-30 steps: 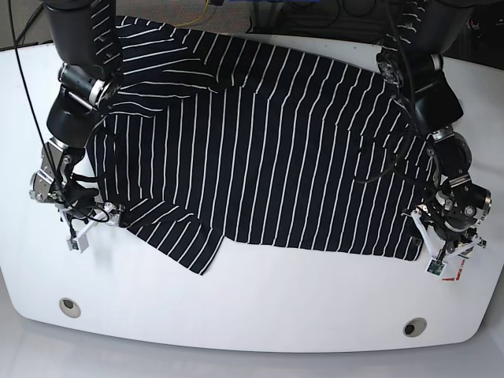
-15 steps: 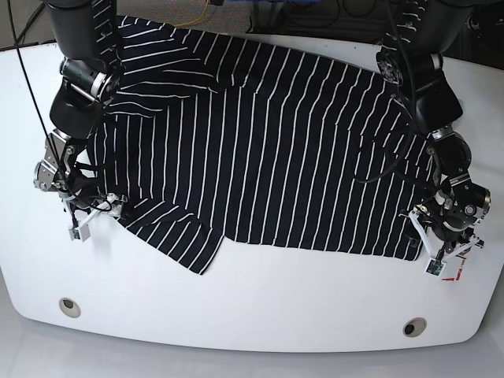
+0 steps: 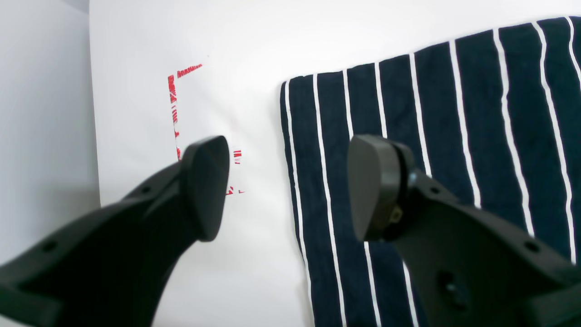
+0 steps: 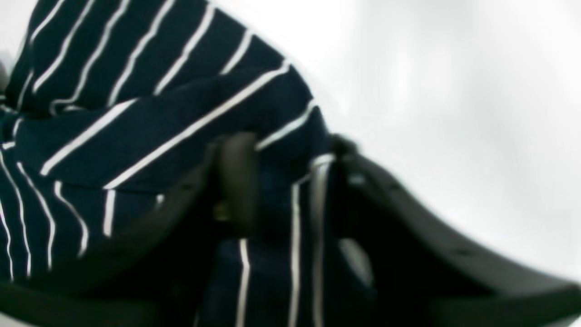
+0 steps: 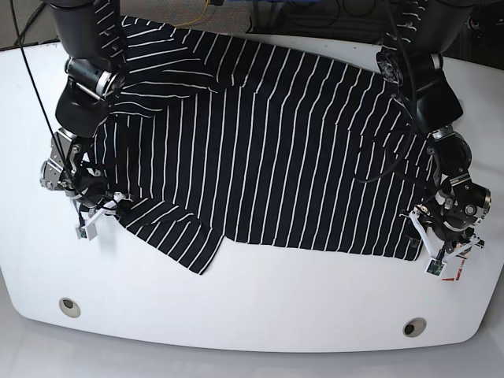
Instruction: Layout the t-shirt on the table in an organized manner, then fold the t-shirt properly
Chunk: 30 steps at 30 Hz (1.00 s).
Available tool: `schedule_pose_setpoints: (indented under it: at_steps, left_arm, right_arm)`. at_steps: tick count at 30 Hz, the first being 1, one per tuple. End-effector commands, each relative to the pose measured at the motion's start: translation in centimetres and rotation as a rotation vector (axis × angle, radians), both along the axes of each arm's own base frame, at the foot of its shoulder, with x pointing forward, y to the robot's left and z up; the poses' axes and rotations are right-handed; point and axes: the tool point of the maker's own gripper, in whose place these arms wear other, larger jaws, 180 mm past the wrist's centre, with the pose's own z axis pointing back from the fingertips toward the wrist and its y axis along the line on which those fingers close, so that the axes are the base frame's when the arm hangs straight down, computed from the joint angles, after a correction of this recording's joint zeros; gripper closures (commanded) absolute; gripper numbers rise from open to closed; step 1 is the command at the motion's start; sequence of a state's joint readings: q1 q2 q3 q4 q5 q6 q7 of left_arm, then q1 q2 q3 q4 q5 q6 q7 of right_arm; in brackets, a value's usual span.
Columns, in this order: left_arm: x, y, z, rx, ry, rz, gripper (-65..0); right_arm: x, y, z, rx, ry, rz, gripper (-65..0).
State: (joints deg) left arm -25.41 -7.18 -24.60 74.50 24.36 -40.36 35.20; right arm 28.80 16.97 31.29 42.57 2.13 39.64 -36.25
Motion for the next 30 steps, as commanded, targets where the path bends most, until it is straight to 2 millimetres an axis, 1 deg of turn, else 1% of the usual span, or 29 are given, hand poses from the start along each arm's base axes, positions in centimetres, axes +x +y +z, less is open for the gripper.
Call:
schedule_pose_setpoints:
  at_steps: [1, 2, 3, 5, 6, 10, 14, 19, 25, 28, 30]
  left_arm:
    - [1.2, 0.4, 2.4, 0.005, -0.070, 0.001, -38.7]
    - [1.2, 0.4, 2.4, 0.005, -0.069, 0.001, -38.7]
    - [1.2, 0.4, 2.4, 0.005, -0.069, 0.001, -38.7]
    - [1.2, 0.3, 2.0, -0.001, -0.060, -0.002, -38.7]
    - [1.2, 0.2, 1.8, -0.004, -0.053, -0.002, -38.7]
    - [0.7, 1.7, 0.3, 0.002, 0.002, 0.011, -38.7]
    - [1.7, 1.9, 0.0, -0.033, 0.011, 0.010, -38.7]
    - [1.8, 3.0, -1.0, -0.050, 0.056, 0.024, -38.7]
    - [3.1, 2.6, -0.9, -0.098, 0.032, 0.008, -38.9]
    - [2.9, 3.2, -1.8, -0.114, 0.056, 0.013, -39.1]
    - [3.6, 2.9, -1.7, -0.138, 0.047, 0.006, -39.1]
  right_arm:
    - [0.9, -0.8, 1.4, -0.015, -0.027, 0.000, -12.6]
    - [0.9, -0.8, 1.4, -0.015, -0.027, 0.000, -8.7]
    - [0.9, -0.8, 1.4, -0.017, -0.026, 0.002, -6.2]
    - [0.8, -0.8, 1.3, -0.017, -0.018, 0.004, -1.3]
    - [0.7, -0.8, 1.2, -0.018, -0.014, 0.005, -0.1]
    - [0.4, -0.7, 1.0, -0.019, 0.007, 0.010, 0.0]
    - [0.4, -0.7, 1.0, -0.019, 0.007, 0.010, 0.0]
    - [0.4, -0.9, 1.0, -0.022, 0.007, 0.009, 0.0]
    - [0.4, -0.9, 1.0, -0.024, 0.008, 0.010, 0.0]
    - [0.4, -0.9, 1.0, -0.024, 0.008, 0.010, 0.0]
    - [0.4, -0.9, 1.0, -0.024, 0.008, 0.010, 0.0]
